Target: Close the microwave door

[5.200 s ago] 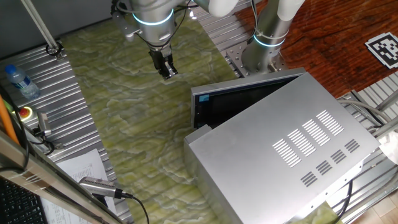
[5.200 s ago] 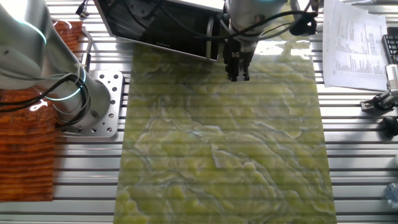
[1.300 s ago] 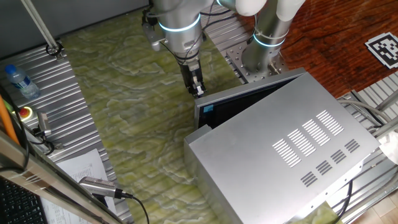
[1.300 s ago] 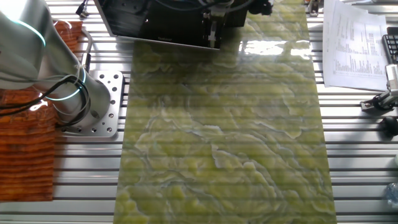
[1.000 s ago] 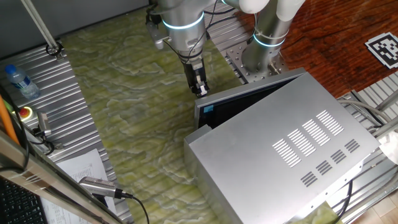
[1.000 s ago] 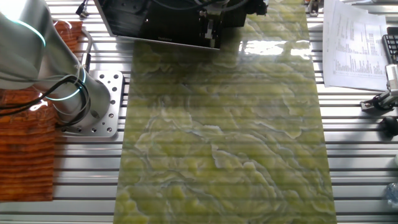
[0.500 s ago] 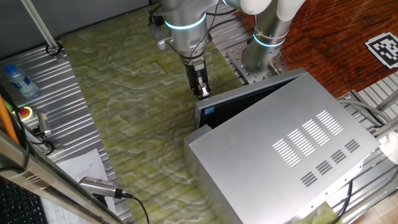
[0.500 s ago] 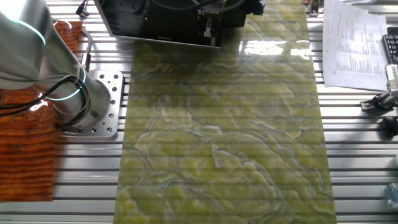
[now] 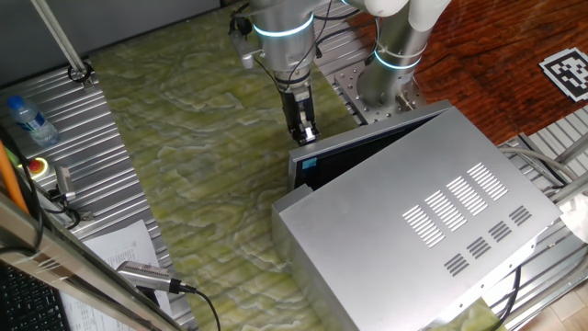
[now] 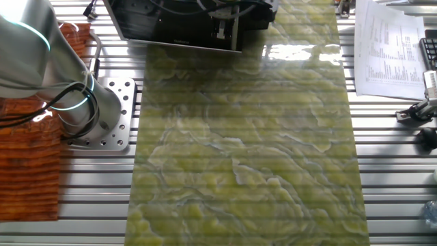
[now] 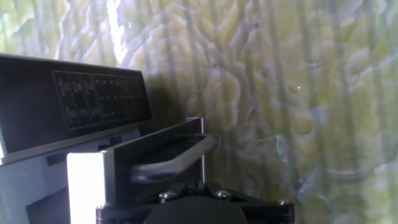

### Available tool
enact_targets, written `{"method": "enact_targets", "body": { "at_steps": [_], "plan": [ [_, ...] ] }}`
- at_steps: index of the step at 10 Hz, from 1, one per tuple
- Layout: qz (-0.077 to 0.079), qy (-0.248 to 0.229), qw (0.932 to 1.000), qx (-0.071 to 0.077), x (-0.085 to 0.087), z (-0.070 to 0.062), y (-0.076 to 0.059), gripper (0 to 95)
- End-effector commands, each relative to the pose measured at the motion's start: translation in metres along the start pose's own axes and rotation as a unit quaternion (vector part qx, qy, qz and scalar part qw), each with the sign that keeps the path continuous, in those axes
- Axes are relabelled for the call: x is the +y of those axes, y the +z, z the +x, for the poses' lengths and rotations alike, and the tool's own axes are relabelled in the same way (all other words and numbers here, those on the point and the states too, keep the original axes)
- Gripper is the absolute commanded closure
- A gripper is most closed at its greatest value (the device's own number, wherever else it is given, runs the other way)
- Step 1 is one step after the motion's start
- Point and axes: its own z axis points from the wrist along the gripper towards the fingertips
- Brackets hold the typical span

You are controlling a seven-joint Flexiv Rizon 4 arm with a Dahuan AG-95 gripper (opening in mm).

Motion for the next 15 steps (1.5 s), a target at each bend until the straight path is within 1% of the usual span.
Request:
{"method": "enact_targets", "body": {
  "at_steps": [1,3,4,5,6,7,8,9,10,11,12,13,14,15],
  "plan": [
    [0.011,-0.002,0.9999,-0.001,-0.001,-0.001,-0.001,95.0],
    [0.009,0.002,1.0000,0.000,-0.001,-0.001,-0.001,95.0],
    [0.010,-0.007,0.9999,0.002,-0.001,-0.001,-0.001,95.0],
    [0.014,-0.024,0.9996,0.001,-0.001,-0.001,-0.001,95.0],
    [0.038,-0.045,0.9982,0.004,-0.001,-0.001,-0.001,95.0],
    [0.063,-0.070,0.9954,0.015,-0.001,-0.001,-0.001,95.0],
    [0.083,-0.079,0.9932,0.018,-0.001,-0.001,-0.001,95.0],
    [0.106,-0.087,0.9904,0.019,-0.001,-0.001,-0.001,95.0],
    [0.107,-0.092,0.9899,0.018,-0.001,-0.001,-0.001,95.0],
    [0.105,-0.097,0.9896,0.013,-0.003,-0.006,0.000,95.0],
    [0.104,-0.096,0.9899,0.013,-0.001,-0.012,0.001,95.0],
    [0.104,-0.091,0.9903,0.012,0.006,-0.018,0.000,95.0],
    [0.104,-0.084,0.9909,0.014,0.019,-0.024,-0.002,95.0],
    [0.103,-0.080,0.9913,0.016,0.027,-0.028,-0.002,95.0]
  ]
}}
